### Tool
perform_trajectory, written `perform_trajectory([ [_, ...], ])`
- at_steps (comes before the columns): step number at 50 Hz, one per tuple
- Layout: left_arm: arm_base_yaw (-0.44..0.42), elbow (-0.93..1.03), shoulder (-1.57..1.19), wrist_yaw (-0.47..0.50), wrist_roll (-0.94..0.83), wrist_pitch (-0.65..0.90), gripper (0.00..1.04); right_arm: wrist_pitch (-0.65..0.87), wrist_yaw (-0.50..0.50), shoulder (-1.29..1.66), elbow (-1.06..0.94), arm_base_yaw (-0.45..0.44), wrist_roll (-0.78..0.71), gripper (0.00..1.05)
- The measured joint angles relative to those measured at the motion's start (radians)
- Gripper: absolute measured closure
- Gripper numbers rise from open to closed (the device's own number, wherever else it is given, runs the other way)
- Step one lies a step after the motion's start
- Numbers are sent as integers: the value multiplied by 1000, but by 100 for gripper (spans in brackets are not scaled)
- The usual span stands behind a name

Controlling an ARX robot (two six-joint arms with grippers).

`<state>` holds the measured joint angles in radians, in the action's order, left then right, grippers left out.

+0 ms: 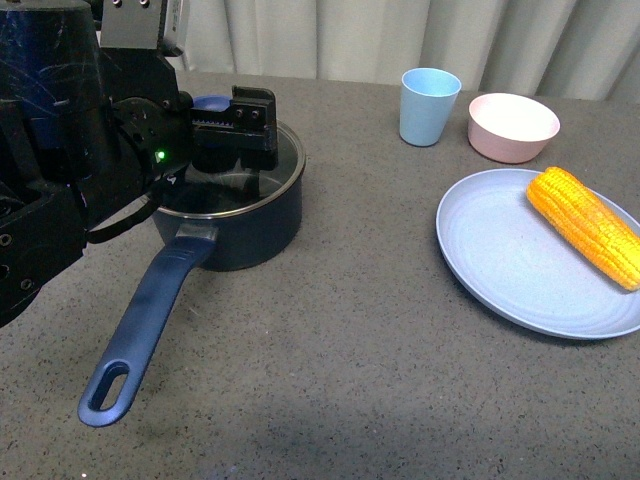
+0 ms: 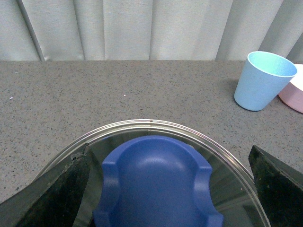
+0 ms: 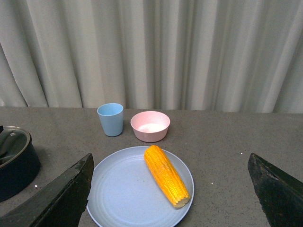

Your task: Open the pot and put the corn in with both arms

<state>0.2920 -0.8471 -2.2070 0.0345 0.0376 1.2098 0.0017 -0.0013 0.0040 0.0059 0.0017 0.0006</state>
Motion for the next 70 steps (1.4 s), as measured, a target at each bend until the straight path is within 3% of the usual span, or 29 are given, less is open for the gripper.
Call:
perform_trajectory([
  [5,-2,-13,-8,9,-7,-6,19,0,0,0,0,0,0,9],
  [12,-4,-14,-21,13,-14,-9,44,0,0,0,0,0,0,9],
  [14,-4,-14,-21,14,-15,-9,46,0,0,0,0,0,0,9],
  [44,-30,9,127,8,40,-61,47,0,0,0,0,0,0,9],
  [54,-179,27,219,-21,50,-58,47,0,0,0,0,0,0,9],
  [70,-416,45,105,-14,80,-5,47,0,0,0,0,0,0,9],
])
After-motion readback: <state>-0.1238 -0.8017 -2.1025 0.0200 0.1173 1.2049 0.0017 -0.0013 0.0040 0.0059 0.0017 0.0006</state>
